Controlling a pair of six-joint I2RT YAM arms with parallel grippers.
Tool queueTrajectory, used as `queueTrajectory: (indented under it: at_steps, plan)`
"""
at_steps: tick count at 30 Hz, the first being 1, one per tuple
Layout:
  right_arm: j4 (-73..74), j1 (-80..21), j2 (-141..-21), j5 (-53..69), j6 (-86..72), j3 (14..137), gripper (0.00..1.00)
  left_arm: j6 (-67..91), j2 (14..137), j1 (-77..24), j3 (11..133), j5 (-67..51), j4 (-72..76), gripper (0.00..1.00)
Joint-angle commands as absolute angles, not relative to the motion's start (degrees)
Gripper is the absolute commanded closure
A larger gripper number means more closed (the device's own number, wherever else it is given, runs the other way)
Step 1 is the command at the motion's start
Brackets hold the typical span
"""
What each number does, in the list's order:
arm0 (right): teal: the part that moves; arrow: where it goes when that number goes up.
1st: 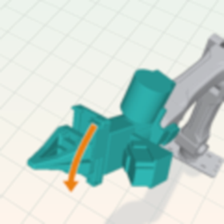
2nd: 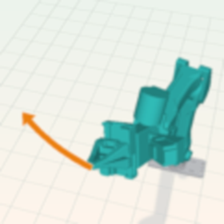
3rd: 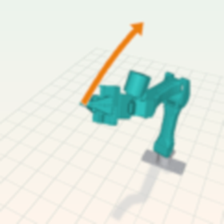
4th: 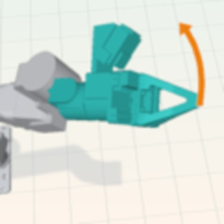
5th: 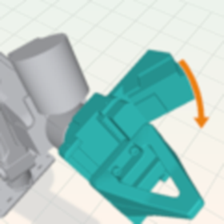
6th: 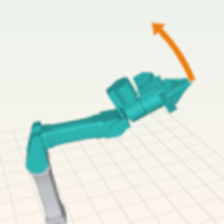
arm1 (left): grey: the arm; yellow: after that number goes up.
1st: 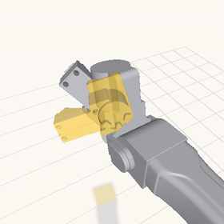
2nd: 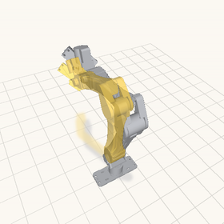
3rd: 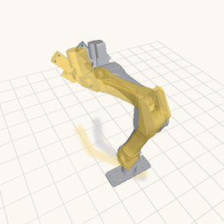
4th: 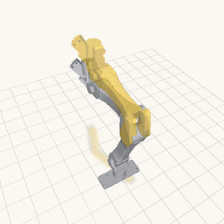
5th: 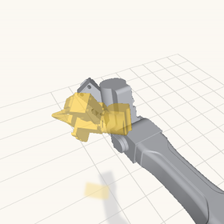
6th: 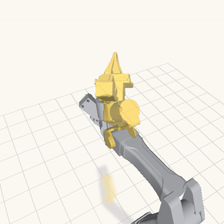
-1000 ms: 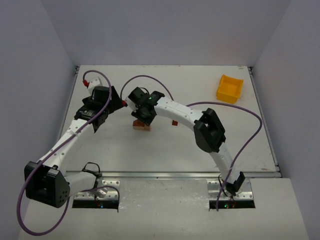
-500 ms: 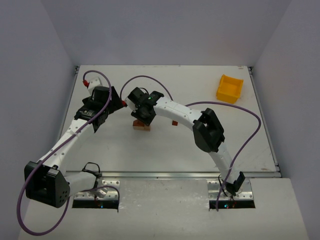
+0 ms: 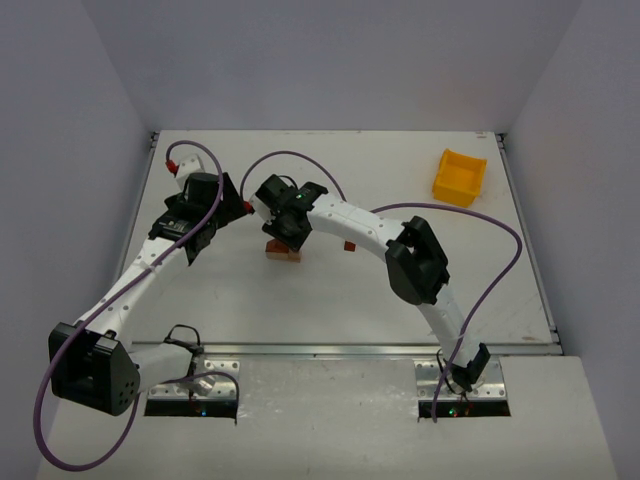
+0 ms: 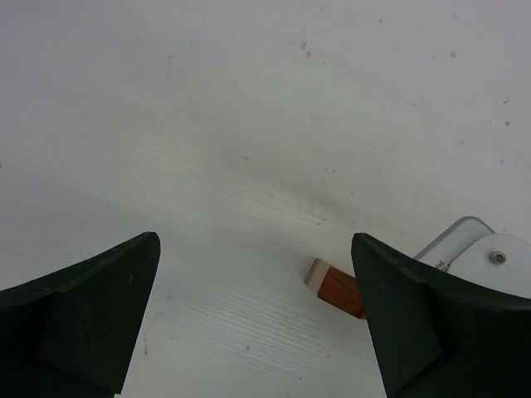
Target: Build the wood block tower
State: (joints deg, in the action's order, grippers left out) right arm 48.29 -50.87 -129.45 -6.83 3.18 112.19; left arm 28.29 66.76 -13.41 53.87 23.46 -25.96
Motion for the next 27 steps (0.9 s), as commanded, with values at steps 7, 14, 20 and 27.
queueTrajectory:
  at_steps: [7, 14, 20, 27]
  plan:
    - [49.73, -52.73, -130.86, -5.56, 5.0, 113.98, 0.78, 29.27, 66.45, -13.36, 54.4, 23.2, -19.86, 0.0]
    - [49.75, -52.73, -130.94, -6.14, 4.94, 113.89, 0.78, 29.18, 66.46, -13.36, 54.32, 23.03, -19.94, 0.0]
    - [49.75, -52.8, -130.71, -6.0, 4.77, 113.82, 0.73, 29.18, 66.45, -13.36, 54.38, 23.03, -19.88, 0.0]
    - [49.92, -52.82, -130.6, -6.69, 4.66, 113.82, 0.58, 29.18, 66.53, -13.36, 54.32, 23.03, -19.86, 0.0]
